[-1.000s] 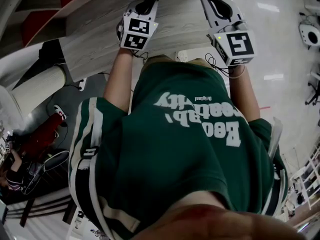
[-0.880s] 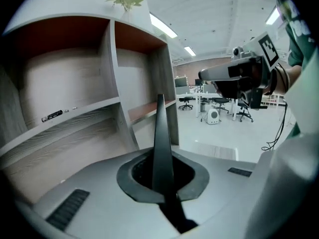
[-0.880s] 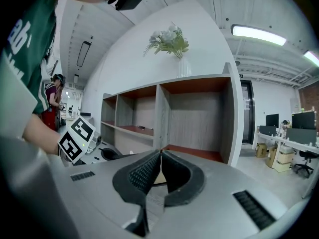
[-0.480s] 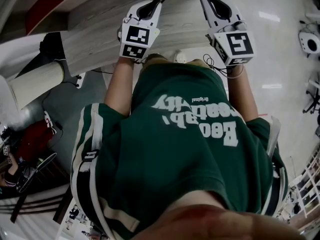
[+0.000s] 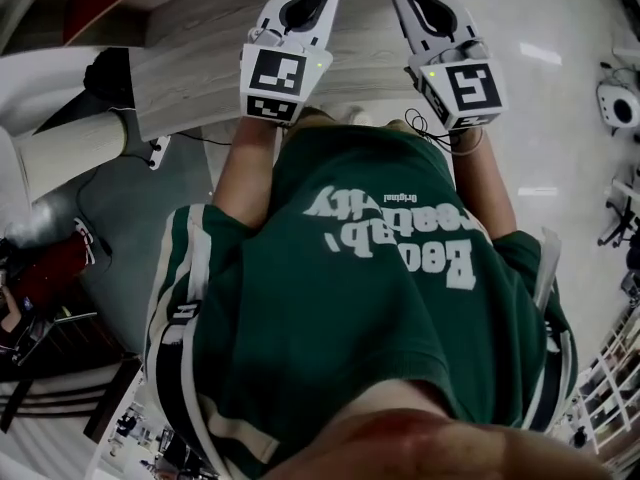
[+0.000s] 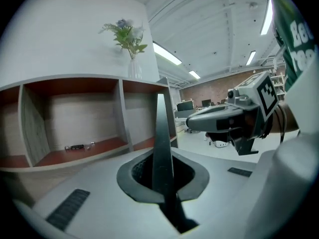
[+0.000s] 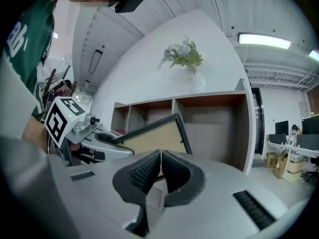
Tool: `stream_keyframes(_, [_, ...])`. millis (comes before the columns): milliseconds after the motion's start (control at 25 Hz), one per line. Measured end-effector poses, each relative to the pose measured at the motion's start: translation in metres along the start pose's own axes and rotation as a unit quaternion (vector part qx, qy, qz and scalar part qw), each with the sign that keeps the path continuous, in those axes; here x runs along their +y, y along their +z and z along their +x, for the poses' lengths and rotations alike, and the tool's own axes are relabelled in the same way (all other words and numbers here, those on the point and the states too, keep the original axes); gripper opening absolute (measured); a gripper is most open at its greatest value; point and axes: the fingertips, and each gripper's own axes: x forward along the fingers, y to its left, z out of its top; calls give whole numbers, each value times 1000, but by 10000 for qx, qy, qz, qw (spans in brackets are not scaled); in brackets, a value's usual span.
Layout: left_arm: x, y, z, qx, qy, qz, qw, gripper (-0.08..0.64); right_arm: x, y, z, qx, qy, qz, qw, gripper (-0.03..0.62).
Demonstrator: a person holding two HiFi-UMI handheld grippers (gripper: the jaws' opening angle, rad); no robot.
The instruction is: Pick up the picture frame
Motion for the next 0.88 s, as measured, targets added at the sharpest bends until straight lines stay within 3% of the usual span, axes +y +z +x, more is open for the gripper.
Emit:
stream_keyframes(600, [22,42,-36,-750,495,-34,9959,28,-1,18,-7,-94,-174,-73,9998,34])
stream_keyframes(880, [23,49,-45,-907,620,40,9939,27,-1,35,-12,-609,-341,-295,9971,32])
